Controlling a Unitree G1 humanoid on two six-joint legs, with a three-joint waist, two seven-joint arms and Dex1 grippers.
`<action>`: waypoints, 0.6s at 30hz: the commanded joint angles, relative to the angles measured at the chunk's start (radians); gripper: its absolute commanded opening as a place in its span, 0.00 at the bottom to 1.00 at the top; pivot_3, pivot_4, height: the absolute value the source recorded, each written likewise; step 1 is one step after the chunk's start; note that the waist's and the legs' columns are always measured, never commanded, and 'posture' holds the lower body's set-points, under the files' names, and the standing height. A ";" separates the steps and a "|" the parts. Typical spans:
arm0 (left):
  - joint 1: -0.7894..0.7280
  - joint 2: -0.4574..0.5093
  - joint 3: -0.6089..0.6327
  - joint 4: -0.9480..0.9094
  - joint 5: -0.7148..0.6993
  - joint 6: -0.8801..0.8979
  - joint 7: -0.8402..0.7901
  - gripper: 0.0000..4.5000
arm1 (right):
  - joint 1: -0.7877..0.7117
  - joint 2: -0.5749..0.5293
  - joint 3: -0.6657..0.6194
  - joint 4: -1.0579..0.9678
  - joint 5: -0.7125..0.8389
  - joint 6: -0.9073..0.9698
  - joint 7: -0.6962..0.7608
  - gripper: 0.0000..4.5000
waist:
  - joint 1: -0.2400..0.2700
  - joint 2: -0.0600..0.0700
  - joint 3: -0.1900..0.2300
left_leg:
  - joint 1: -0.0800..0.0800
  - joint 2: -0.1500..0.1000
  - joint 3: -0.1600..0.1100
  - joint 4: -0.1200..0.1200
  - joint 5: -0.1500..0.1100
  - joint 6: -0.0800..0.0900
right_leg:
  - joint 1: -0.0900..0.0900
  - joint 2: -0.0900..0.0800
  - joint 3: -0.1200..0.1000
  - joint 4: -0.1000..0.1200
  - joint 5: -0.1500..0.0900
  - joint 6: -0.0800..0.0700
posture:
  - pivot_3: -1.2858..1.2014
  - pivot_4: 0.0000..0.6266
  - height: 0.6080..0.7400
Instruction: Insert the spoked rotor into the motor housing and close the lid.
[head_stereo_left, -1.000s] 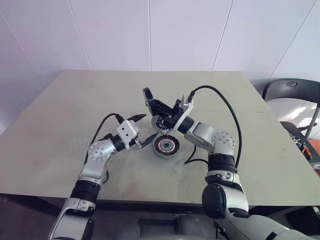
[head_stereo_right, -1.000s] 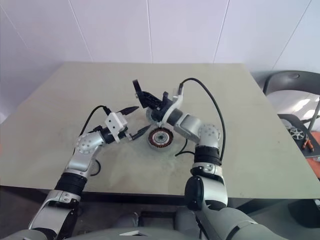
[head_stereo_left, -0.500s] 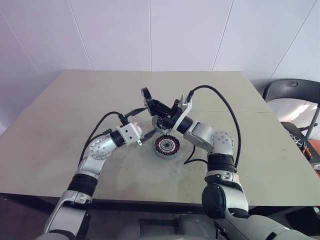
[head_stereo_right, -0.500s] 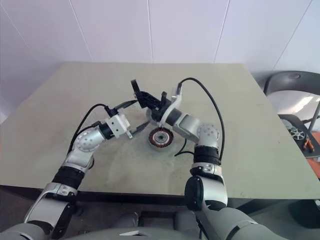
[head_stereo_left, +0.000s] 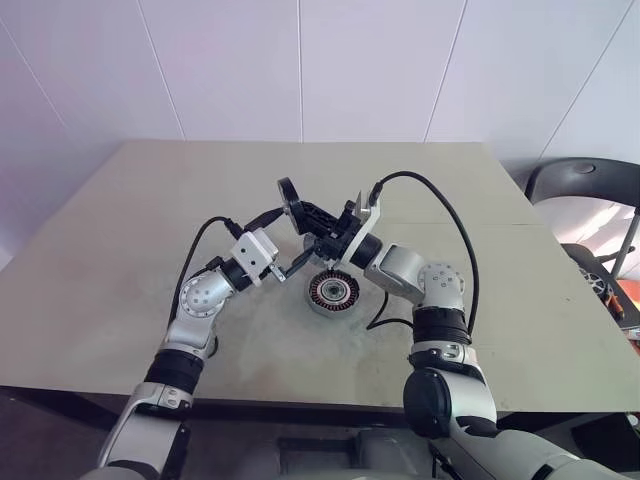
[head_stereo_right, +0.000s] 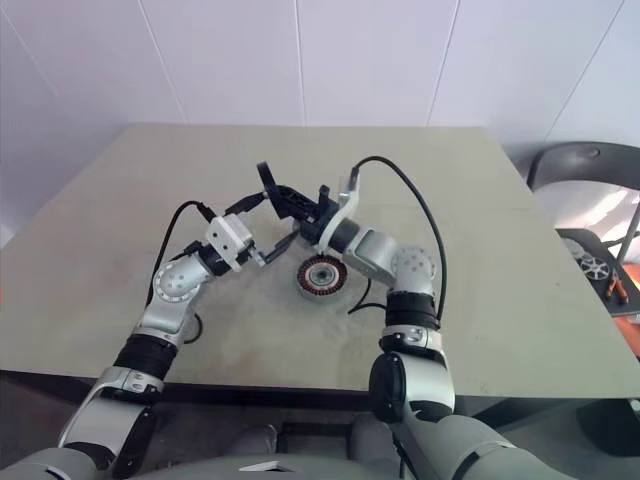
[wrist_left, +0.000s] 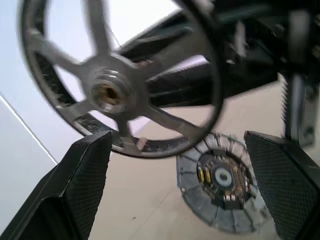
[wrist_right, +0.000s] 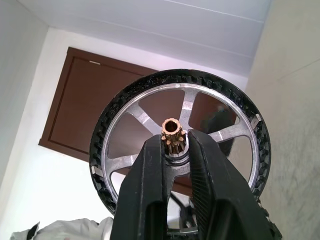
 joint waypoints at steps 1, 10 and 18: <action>-0.004 -0.008 0.040 -0.057 -0.078 0.060 -0.022 0.99 | -0.015 0.020 0.006 -0.014 0.021 -0.006 0.018 0.07 | 0.000 0.000 0.000 | 0.000 0.000 0.000 0.000 0.000 0.000 | 0.000 0.000 0.000 0.000 0.000 0.000 | 0.52 0.00 1.00; 0.054 -0.051 0.082 -0.167 -0.307 0.342 -0.133 0.99 | -0.011 0.018 0.017 -0.015 0.014 -0.009 0.025 0.07 | -0.001 0.000 0.000 | 0.000 0.000 0.000 0.000 0.000 0.000 | 0.000 0.000 0.000 0.000 0.000 0.000 | 0.52 0.00 1.00; 0.096 -0.096 0.162 -0.217 -0.526 0.597 -0.205 0.99 | -0.005 0.014 0.025 -0.016 0.012 -0.009 0.029 0.07 | -0.001 0.000 0.000 | 0.000 0.000 0.000 0.001 0.000 0.000 | 0.000 0.001 0.000 0.000 -0.002 -0.003 | 0.52 0.00 1.00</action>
